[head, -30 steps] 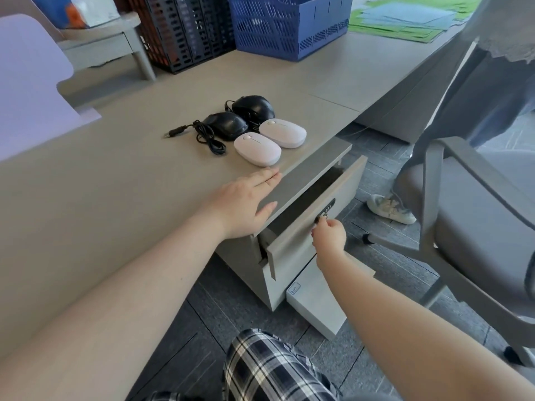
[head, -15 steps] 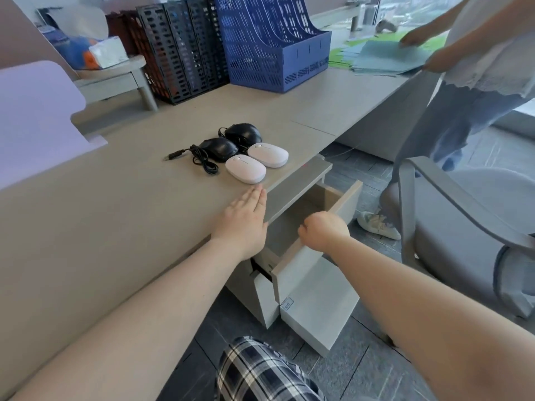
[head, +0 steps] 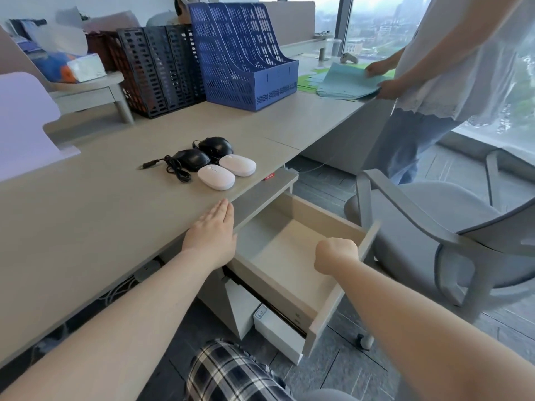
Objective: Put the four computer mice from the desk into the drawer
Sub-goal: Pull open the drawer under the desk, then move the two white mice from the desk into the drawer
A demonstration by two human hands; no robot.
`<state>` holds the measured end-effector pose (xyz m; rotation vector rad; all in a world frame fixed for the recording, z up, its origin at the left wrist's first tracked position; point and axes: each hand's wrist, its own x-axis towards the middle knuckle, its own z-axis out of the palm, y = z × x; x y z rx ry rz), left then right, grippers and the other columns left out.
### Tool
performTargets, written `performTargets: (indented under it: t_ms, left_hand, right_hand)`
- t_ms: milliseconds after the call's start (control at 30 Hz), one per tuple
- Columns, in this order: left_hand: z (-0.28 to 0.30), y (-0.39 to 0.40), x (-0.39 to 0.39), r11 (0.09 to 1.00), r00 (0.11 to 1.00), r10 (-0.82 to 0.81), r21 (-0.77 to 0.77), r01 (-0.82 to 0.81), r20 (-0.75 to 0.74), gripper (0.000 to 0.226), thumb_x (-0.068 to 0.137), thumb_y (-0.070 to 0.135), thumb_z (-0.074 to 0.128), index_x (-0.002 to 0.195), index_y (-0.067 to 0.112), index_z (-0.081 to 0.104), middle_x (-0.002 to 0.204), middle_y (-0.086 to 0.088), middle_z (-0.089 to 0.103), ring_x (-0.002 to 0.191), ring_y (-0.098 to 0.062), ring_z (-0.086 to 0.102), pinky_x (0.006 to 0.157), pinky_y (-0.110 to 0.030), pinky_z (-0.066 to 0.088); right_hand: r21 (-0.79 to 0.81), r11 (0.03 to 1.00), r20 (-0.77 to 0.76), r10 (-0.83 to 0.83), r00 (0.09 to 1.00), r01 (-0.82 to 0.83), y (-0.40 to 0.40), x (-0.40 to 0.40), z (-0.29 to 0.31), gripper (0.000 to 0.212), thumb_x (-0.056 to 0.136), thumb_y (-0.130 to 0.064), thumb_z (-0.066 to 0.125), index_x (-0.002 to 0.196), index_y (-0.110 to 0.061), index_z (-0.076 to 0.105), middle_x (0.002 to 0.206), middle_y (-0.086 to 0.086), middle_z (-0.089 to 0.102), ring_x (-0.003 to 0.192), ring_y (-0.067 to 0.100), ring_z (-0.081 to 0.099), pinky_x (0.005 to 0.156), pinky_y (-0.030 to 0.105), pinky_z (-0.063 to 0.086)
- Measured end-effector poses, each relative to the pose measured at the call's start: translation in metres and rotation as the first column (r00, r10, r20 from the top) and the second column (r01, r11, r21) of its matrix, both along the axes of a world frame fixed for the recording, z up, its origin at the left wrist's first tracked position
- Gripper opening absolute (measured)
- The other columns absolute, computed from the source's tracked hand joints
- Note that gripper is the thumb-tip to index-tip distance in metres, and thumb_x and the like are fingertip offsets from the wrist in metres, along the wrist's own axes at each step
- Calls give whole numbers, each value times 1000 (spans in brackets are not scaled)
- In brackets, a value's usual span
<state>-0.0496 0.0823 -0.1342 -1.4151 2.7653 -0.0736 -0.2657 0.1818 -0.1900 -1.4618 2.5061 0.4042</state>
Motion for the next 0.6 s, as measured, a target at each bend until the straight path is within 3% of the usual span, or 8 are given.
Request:
performTargets:
  t_ms: [133, 267, 367, 433, 500, 600]
  left_hand:
    - [-1, -1, 1, 1000, 1000, -6, -2, 6, -7, 65, 100, 32, 31, 151, 6, 2, 163, -8, -1, 150, -18, 3, 122, -33, 9]
    - [-3, -3, 0, 1000, 1000, -12, -6, 12, -24, 64, 100, 32, 31, 152, 6, 3, 163, -8, 1, 150, -18, 4, 121, -33, 10]
    - [-2, -6, 0, 1000, 999, -18, -21, 17, -39, 62, 100, 32, 31, 151, 6, 6, 162, -9, 6, 150, -19, 8, 121, -33, 12]
    - [1, -8, -1, 999, 998, -26, -36, 24, -58, 60, 100, 31, 32, 151, 6, 12, 161, -9, 15, 148, -20, 15, 120, -34, 18]
    - [6, -11, -2, 999, 995, -31, -45, 27, -93, 57, 99, 30, 34, 149, 6, 20, 157, -9, 28, 144, -22, 27, 116, -36, 26]
    - [14, -16, -4, 998, 990, -33, -54, 26, -136, 48, 98, 28, 36, 141, 7, 37, 139, -9, 50, 128, -26, 45, 101, -39, 39]
  right_hand:
    - [14, 997, 11, -80, 997, 80, 15, -10, -6, 26, 83, -5, 44, 59, -14, 49, 63, -3, 49, 61, 20, 51, 60, 29, 41]
    - [-17, 992, 56, -123, 991, 124, 21, -15, -9, 22, 85, -6, 42, 83, -15, 63, 79, 0, 56, 76, 25, 55, 65, 31, 43]
    - [-43, 989, 113, -134, 985, 140, 12, -10, -7, 19, 84, -7, 43, 70, -13, 54, 83, 3, 57, 77, 26, 54, 67, 30, 44]
    - [-61, 989, 129, -125, 984, 133, 2, -5, -5, 19, 83, -6, 43, 65, -12, 49, 85, 6, 59, 77, 27, 53, 67, 29, 44]
    - [-89, 989, 142, -105, 984, 118, -10, 1, -1, 13, 82, -6, 43, 74, -11, 52, 85, 6, 58, 77, 27, 53, 67, 29, 44]
    - [-162, 982, 163, -71, 984, 98, -31, 10, 5, 16, 84, -11, 42, 81, -13, 58, 83, 3, 53, 78, 28, 53, 66, 28, 43]
